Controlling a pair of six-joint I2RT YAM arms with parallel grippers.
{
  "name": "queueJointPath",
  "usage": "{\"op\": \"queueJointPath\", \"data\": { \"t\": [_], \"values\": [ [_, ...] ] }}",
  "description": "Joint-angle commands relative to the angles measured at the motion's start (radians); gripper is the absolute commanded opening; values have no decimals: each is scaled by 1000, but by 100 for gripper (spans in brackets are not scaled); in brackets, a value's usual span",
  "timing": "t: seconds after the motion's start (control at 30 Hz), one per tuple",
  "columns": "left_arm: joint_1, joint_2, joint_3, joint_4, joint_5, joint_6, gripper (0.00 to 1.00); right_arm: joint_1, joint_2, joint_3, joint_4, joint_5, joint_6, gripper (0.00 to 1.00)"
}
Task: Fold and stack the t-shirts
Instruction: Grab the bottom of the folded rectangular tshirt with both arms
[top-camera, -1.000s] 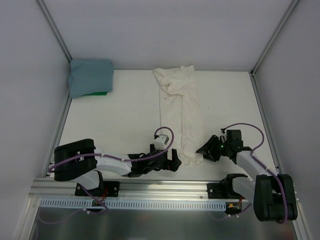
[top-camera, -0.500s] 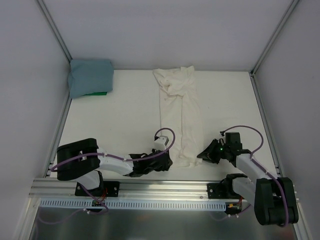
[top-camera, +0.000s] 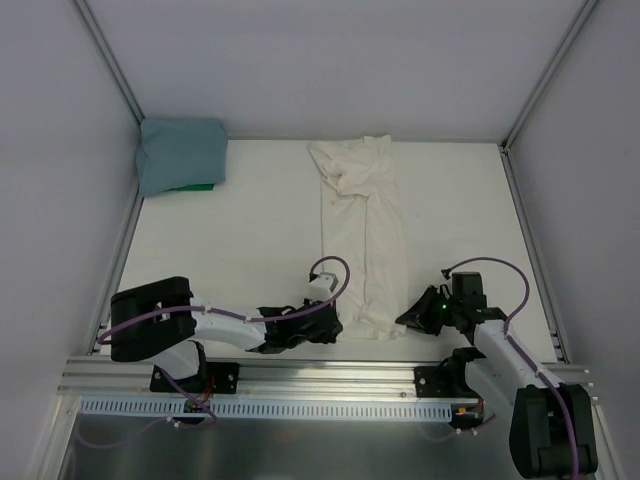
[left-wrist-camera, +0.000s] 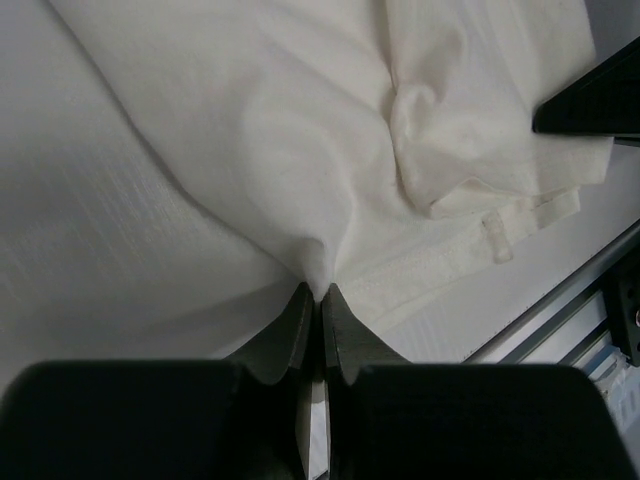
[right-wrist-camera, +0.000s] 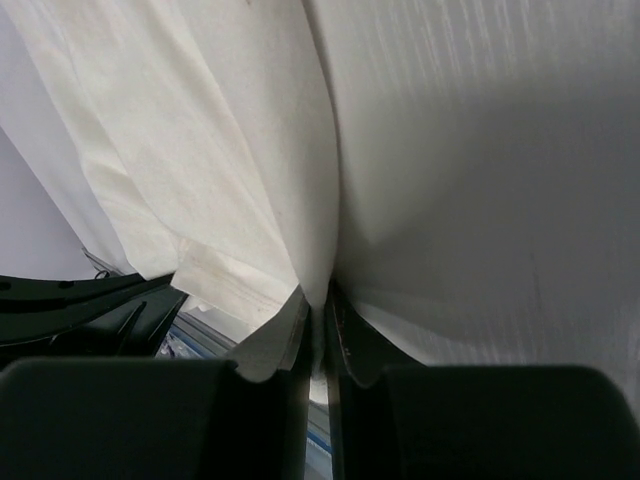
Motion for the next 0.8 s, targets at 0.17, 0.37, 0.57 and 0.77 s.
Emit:
{"op": "queueJointPath", "data": {
  "t": [0.17,0.37,0.57,0.77],
  "values": [
    [-21,-123,-19,-201,51,-17,0,20,-199,-33,-266,-15,-25,11],
    [-60,-209,-17,-287,51,-54,0,21,-311,-35,-387,-55,-39,11],
    [-86,-242,-7,-296,65,-97,0,21,-356,-24,-448,-115,-48,11],
    [-90,-264,76,-356,54,-64,0,21,-345,83,-508,-138,-76,11]
  ]
}}
